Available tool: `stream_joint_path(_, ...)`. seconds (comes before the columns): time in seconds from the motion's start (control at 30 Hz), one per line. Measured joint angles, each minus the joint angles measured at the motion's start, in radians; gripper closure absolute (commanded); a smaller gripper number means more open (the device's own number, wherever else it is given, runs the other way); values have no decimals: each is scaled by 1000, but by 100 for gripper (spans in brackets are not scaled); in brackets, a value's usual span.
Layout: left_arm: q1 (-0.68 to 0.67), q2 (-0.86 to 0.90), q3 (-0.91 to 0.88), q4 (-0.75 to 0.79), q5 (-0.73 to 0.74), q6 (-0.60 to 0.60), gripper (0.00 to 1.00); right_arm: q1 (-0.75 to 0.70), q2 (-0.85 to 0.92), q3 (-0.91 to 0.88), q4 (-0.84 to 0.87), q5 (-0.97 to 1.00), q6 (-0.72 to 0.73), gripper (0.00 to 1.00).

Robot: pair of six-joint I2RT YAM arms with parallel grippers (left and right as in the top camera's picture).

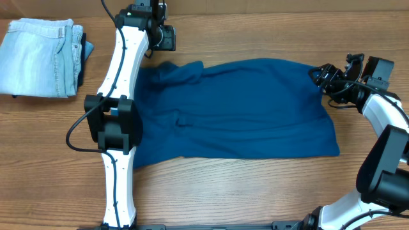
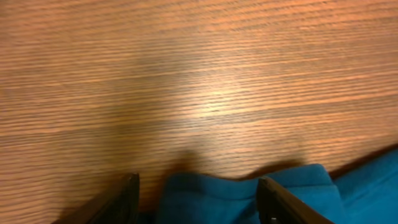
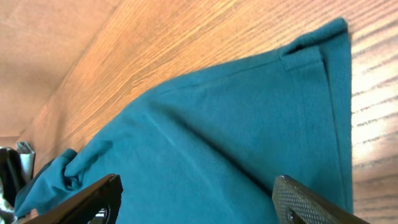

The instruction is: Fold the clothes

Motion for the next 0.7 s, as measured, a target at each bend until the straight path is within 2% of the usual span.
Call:
stream_joint_path(0.07, 0, 10, -1, -3, 27, 0, 38, 0, 0, 0, 1, -6, 0, 19)
stream_joint_path(0.2, 0, 56, -2, -82, 78, -5, 50, 0, 0, 0, -14, -11, 0, 20)
stream_joint_path(0.37, 0, 103, -14, -176, 84, -16, 47, 0, 0, 0, -23, -14, -1, 20)
stream_joint_path(0.57, 11, 105, -14, -199, 59, -73, 51, 0, 0, 0, -37, -14, -2, 19)
stream_joint_path(0.7, 30, 84, -14, -243, 54, -89, 50, 0, 1, 0, -47, -13, -2, 20)
